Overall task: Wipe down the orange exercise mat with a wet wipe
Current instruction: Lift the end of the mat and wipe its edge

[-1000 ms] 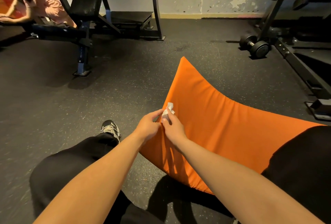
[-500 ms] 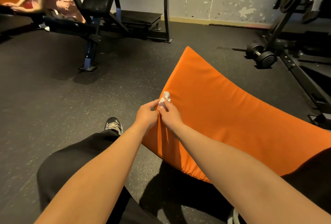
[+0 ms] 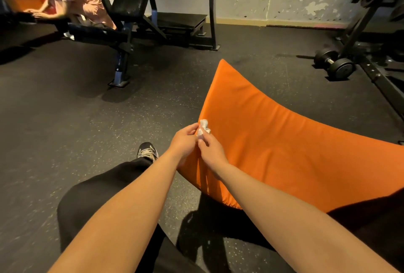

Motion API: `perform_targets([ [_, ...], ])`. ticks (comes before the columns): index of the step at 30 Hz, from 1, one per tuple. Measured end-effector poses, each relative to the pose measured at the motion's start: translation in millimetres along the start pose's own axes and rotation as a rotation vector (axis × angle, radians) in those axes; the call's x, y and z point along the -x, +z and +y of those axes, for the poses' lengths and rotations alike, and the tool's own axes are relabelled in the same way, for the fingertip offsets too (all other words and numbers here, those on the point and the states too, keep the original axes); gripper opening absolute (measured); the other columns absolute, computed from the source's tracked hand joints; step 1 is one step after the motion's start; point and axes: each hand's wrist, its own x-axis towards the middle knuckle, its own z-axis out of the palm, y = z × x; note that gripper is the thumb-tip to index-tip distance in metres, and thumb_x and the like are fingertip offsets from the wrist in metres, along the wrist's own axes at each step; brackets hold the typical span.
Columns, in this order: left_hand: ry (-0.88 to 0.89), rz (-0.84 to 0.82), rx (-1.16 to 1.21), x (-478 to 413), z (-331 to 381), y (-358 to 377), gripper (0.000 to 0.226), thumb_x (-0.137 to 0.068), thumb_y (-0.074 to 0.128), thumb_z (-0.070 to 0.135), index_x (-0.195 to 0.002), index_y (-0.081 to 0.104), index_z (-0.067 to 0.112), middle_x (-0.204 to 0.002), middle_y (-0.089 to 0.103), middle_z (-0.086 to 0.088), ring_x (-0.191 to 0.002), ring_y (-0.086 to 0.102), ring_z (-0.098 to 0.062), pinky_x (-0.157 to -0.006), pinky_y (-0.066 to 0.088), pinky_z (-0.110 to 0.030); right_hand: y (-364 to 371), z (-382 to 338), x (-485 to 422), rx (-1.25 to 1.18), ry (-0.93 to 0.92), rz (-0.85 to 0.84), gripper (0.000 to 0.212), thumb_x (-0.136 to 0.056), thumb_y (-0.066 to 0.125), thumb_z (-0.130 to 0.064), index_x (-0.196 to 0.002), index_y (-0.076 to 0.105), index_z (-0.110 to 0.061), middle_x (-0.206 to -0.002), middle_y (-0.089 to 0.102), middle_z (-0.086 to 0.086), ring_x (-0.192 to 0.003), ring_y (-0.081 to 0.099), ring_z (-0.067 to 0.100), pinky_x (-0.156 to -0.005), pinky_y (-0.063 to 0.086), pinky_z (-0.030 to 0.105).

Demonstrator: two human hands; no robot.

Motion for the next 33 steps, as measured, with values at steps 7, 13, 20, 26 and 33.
perform_targets([
  [7,-0.02,-0.109,-0.068,10,6,0,0.058,-0.095,0.046,0.001,-0.139,0.058,0.038,-0.131,0.065,0.012,-0.117,0.062,-0.008,-0.101,0.052,-0.031,-16,2,-17,0.034,-0.01,0.025,0.051,-0.105,0.048,-0.018,-0.155,0.039,-0.017,-0.153,0.045,0.009,-0.144,0.039,0.024,-0.119,0.031,0.036],
  [13,-0.045,-0.114,-0.02,17,-9,11,0.06,-0.092,0.041,-0.01,-0.135,0.063,0.024,-0.123,0.071,0.005,-0.114,0.067,-0.012,-0.103,0.052,-0.036,0,8,2,-0.055,0.019,0.077,0.042,-0.107,0.041,-0.013,-0.149,0.048,-0.01,-0.156,0.043,0.007,-0.146,0.036,0.021,-0.12,0.022,0.023],
  [20,-0.073,-0.052,0.044,13,-20,15,0.05,-0.096,0.046,-0.006,-0.139,0.059,0.016,-0.129,0.067,0.001,-0.117,0.065,-0.012,-0.103,0.051,-0.031,-4,35,14,-0.026,0.004,0.013,0.042,-0.106,0.048,-0.023,-0.147,0.052,-0.019,-0.155,0.046,0.002,-0.145,0.038,0.015,-0.121,0.027,0.032],
  [26,-0.04,0.015,0.031,21,-19,27,0.046,-0.097,0.052,0.003,-0.139,0.06,0.019,-0.131,0.067,0.005,-0.119,0.062,-0.006,-0.103,0.049,-0.025,1,10,15,-0.193,0.141,0.122,0.04,-0.108,0.04,-0.013,-0.145,0.053,-0.013,-0.148,0.052,0.003,-0.14,0.044,0.019,-0.114,0.029,0.022],
  [33,-0.107,0.046,0.088,25,-12,31,0.062,-0.086,0.041,-0.006,-0.142,0.057,0.017,-0.136,0.062,-0.002,-0.121,0.061,-0.015,-0.106,0.049,-0.033,-5,19,33,-0.095,0.043,0.108,0.038,-0.108,0.042,-0.016,-0.143,0.055,-0.013,-0.139,0.051,-0.01,-0.13,0.045,0.005,-0.104,0.029,0.008],
])
